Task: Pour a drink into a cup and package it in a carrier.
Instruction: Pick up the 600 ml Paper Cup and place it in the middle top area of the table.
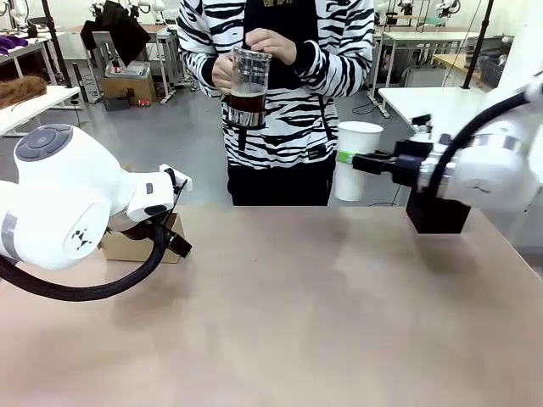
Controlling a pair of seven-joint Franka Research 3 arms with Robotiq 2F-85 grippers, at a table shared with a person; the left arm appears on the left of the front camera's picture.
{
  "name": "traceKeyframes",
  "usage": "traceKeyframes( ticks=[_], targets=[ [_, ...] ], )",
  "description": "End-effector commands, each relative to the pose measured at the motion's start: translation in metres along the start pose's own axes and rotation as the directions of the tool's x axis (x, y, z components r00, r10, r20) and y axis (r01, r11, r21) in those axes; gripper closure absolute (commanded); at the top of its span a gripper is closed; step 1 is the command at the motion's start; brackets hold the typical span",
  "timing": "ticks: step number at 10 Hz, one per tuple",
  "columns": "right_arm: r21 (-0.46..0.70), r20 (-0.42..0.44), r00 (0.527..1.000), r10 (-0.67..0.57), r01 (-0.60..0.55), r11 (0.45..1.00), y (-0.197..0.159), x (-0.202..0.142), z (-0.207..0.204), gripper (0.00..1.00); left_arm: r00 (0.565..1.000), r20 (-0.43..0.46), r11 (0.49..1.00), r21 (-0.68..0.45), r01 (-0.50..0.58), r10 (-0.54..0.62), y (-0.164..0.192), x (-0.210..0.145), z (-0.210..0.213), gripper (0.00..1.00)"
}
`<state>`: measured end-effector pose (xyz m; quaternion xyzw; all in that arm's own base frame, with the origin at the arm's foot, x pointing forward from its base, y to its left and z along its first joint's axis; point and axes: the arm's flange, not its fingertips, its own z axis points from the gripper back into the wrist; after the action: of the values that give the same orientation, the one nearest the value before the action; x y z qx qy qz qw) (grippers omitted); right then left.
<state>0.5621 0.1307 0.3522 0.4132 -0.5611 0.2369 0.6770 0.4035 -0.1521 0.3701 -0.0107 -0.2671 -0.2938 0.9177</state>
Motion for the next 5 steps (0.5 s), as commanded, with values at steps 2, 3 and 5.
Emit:
traceKeyframes(
  ticks=[2,3,5],
  targets=[
    [-0.097,0.052,0.994,0.095,-0.089,0.991,-0.038,-0.041,-0.049,0.2,1.0,0.002,1.0,-0.002,-0.001,0.001,0.0,0.0,0.0,0.0],
    [-0.103,0.072,0.992,0.099,-0.091,0.99,-0.046,-0.054,-0.055,0.2,1.0,0.002,1.0,-0.002,-0.001,0.001,0.0,0.0,0.0,0.0],
    [-0.105,0.068,0.988,0.136,-0.128,0.986,-0.056,-0.072,-0.061,0.2,1.0,0.002,1.0,-0.002,-0.001,0.001,0.0,0.0,0.0,0.0]
  ],
)
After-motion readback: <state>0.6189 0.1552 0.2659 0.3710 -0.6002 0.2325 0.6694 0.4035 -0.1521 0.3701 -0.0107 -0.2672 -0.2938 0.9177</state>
